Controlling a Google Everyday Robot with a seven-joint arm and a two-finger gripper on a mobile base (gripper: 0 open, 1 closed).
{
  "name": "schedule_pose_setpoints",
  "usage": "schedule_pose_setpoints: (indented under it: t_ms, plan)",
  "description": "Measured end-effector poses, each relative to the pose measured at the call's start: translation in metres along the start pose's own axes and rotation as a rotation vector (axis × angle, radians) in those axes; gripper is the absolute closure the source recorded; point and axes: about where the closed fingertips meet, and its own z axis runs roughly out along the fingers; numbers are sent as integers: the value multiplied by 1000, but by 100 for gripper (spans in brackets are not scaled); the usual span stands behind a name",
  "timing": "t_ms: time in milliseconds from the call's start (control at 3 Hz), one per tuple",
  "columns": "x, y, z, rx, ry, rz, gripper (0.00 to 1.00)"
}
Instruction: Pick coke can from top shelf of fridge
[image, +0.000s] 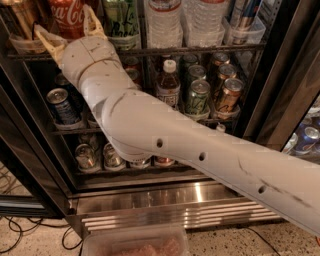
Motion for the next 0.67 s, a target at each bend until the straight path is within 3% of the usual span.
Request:
schedule_pose_setpoints:
  t_ms: [667]
  plan:
    - [10, -8, 15, 14, 18, -23, 33]
